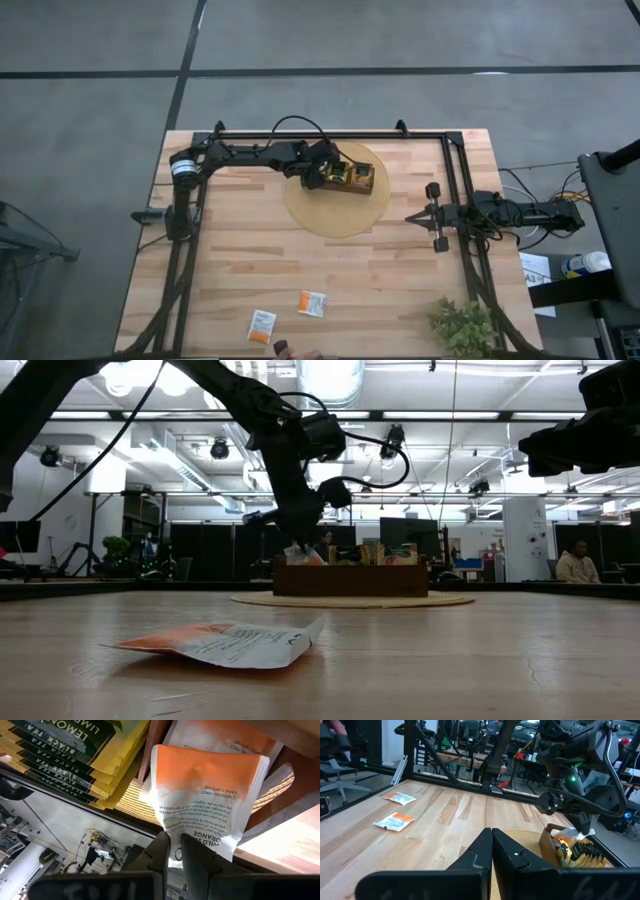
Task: Pick & Place Tea
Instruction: Put the top left white tea bag into the left section of wooden organizer
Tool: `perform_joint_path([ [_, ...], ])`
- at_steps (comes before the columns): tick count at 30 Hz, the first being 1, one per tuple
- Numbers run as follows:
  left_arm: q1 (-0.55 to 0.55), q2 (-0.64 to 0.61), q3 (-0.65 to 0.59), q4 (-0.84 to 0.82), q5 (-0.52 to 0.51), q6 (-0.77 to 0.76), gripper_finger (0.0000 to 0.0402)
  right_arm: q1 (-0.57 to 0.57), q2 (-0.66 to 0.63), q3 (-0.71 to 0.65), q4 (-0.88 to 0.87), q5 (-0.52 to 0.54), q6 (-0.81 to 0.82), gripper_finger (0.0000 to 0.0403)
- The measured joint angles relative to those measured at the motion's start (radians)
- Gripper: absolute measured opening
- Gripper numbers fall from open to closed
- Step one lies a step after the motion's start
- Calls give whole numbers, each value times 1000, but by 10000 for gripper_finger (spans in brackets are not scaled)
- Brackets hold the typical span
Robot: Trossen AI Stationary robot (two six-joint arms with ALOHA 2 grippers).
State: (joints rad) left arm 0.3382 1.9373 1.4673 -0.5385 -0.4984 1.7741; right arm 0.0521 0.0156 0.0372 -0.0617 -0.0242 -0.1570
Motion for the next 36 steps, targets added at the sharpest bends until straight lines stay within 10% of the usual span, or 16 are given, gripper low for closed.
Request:
perform_joint_path([
  [18, 0, 0, 0, 7, -1, -39, 147, 0, 0, 0, 0, 0, 0, 9],
  [36, -18, -21, 66, 18, -65, -173, 151, 0, 0, 0, 0, 0, 0, 9],
])
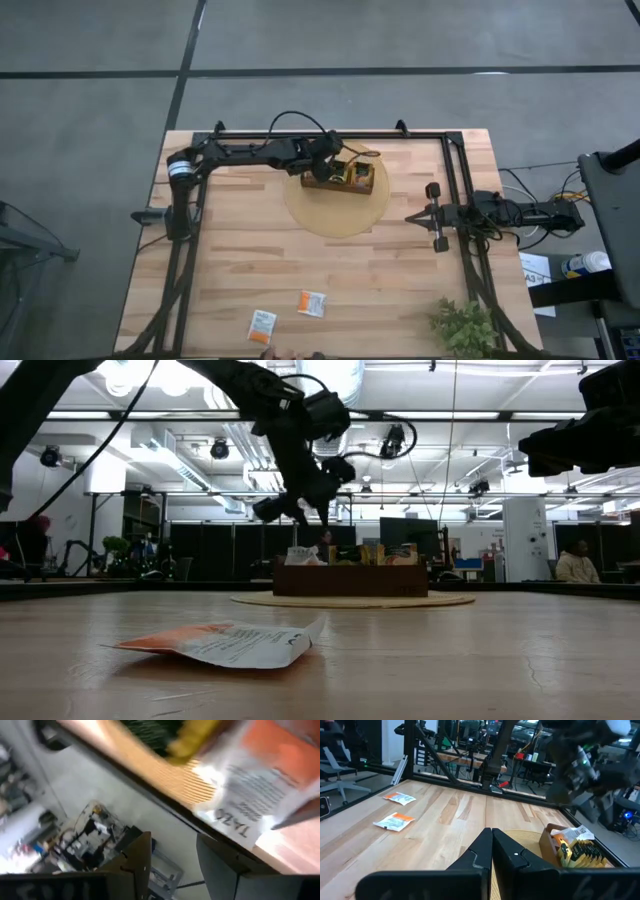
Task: Pick & Place Tea
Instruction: Put the top left white tea bag into the left section of wooden organizer
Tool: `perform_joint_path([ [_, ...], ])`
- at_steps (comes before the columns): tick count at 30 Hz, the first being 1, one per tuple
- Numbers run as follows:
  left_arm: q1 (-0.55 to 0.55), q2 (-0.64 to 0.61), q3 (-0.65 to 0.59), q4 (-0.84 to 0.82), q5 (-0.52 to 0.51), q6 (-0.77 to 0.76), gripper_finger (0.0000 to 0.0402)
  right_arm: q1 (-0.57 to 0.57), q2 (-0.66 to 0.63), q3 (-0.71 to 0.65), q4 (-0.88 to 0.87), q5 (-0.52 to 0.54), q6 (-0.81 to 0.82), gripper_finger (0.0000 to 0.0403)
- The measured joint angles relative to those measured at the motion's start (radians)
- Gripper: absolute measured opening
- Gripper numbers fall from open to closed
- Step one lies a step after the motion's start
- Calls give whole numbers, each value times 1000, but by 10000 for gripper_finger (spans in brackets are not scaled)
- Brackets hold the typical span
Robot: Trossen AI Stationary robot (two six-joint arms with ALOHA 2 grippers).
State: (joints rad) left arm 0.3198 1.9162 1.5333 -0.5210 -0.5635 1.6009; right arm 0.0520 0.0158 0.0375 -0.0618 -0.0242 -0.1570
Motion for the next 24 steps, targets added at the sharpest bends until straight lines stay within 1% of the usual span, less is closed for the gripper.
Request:
perform_joint_path([
  [4, -5, -30, 3, 64, -1, -150, 151, 0, 0, 0, 0, 0, 0, 9],
  [8, -10, -61, 3, 83, 8, -382, 151, 0, 0, 0, 0, 0, 0, 9],
  [13, -10, -111, 3, 65, 107, -712, 145, 0, 0, 0, 0, 0, 0, 9],
  [15, -10, -130, 2, 28, 179, -792, 128, 0, 0, 0, 0, 0, 0, 9],
  [17, -10, -151, 2, -1, 267, -846, 100, 0, 0, 0, 0, 0, 0, 9],
  [18, -10, -160, 2, -19, 293, -870, 82, 0, 0, 0, 0, 0, 0, 9],
  [21, -5, -174, 2, -40, 315, -917, 22, 0, 0, 0, 0, 0, 0, 9],
  [22, 0, -175, 2, -55, 316, -922, 12, 0, 0, 0, 0, 0, 0, 9],
  [24, 12, -175, 2, -79, 319, -915, 5, 0, 0, 0, 0, 0, 0, 9],
])
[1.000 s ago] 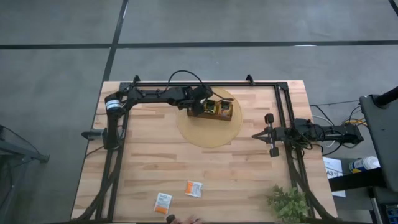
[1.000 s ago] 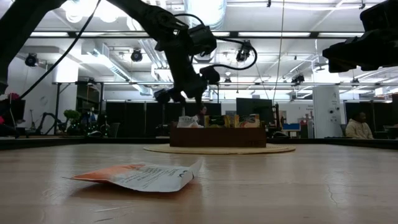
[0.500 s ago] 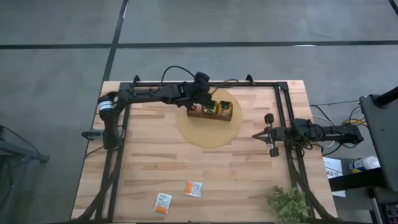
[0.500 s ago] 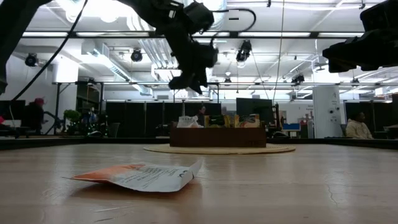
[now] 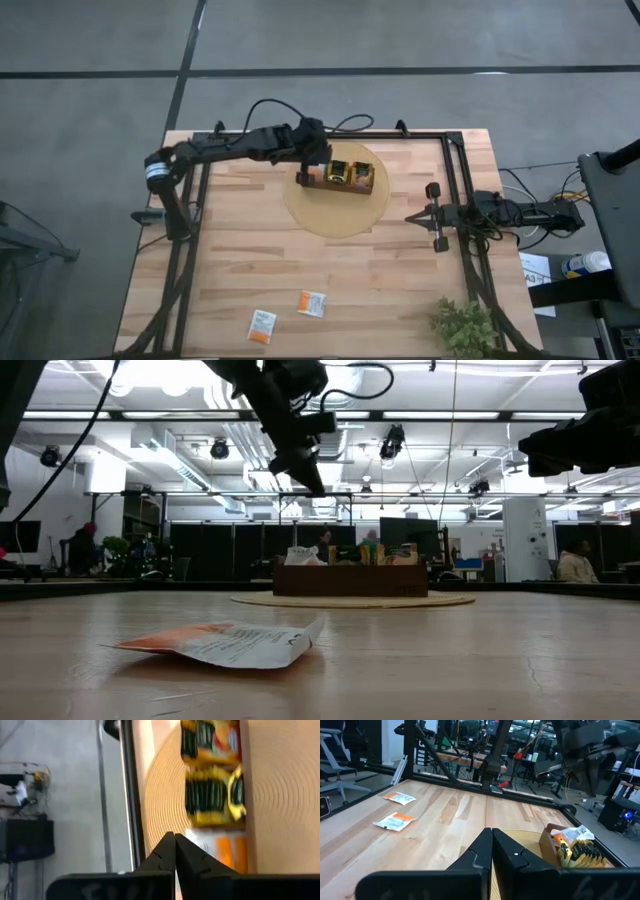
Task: Pick & Place Tea
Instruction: Put the top left white tea bag into the left section of wooden organizer
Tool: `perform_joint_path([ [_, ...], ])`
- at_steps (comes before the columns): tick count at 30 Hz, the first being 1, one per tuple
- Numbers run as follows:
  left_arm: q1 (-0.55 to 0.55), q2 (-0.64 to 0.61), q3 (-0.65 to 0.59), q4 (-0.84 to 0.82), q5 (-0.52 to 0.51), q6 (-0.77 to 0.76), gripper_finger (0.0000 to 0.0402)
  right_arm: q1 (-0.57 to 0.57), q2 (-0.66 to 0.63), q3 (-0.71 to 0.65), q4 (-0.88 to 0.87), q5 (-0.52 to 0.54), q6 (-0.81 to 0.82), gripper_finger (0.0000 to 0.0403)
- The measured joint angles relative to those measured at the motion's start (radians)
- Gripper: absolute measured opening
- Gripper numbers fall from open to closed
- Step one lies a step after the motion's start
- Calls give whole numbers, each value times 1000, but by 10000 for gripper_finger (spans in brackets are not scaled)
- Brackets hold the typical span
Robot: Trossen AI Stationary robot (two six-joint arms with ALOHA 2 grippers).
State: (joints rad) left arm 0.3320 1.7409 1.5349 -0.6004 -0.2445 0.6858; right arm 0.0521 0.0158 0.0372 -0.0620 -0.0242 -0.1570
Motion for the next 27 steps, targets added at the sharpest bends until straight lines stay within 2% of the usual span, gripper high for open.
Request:
perform_joint_path([
  [6, 30, 16, -2, -107, 71, 12, 1, 0, 0, 0, 0, 0, 0, 9],
  [11, 47, 42, -2, -133, 183, -4, 0, 0, 0, 0, 0, 0, 0, 9],
  [27, 85, 170, -11, -143, 177, 12, 0, 0, 0, 0, 0, 0, 0, 9],
])
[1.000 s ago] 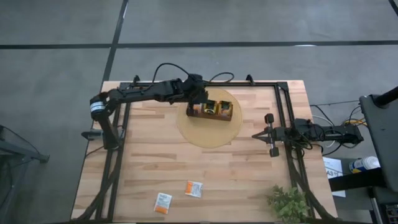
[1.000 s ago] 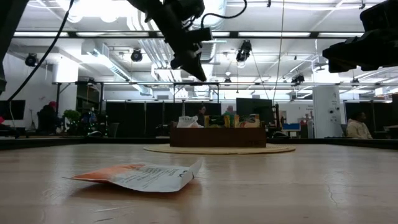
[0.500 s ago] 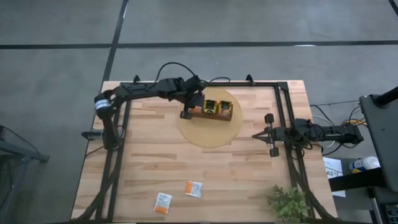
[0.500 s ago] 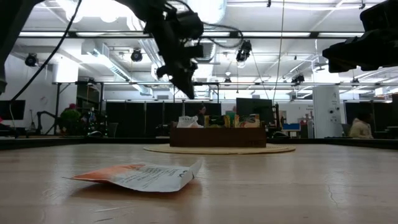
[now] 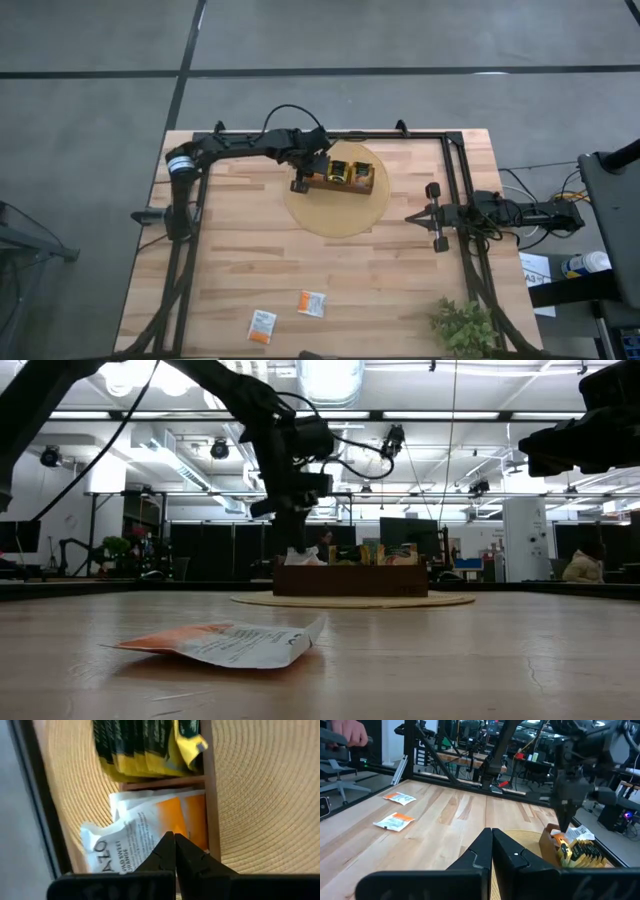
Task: Pick & Place Tea
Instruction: Put the top left white tea bag into the left section of wooden organizer
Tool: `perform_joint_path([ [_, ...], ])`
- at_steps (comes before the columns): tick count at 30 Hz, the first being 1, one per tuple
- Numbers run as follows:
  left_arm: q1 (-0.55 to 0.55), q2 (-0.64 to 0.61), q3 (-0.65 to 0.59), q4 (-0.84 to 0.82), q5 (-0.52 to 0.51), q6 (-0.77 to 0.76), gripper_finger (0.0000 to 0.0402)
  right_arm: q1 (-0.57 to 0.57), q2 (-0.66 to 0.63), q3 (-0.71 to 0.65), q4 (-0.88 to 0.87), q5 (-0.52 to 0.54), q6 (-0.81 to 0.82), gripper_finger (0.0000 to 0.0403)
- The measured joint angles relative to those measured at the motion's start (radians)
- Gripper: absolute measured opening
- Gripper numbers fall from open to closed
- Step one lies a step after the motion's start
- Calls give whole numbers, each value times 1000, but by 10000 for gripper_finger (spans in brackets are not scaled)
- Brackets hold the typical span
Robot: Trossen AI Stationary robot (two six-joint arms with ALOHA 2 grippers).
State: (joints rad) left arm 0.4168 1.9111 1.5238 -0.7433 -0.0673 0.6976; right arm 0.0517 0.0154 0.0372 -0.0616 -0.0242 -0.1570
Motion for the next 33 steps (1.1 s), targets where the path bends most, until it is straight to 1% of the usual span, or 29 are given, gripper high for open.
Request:
perform_joint_path([
  [6, 1, 16, -31, 63, 0, 0, 0, 0, 0, 0, 0, 0, 0, 9],
  [14, 1, 20, -81, 96, 0, 1, 0, 0, 0, 0, 0, 0, 0, 9],
  [20, 1, 20, -106, 168, -2, -17, 0, 0, 0, 0, 0, 0, 0, 9],
  [28, -3, 20, -122, 192, 1, -26, 0, 0, 0, 0, 0, 0, 0, 9],
  [30, -5, 20, -122, 199, -14, -26, 0, 0, 0, 0, 0, 0, 0, 9],
  [33, -9, 20, -122, 247, -98, -28, 0, 0, 0, 0, 0, 0, 0, 9],
])
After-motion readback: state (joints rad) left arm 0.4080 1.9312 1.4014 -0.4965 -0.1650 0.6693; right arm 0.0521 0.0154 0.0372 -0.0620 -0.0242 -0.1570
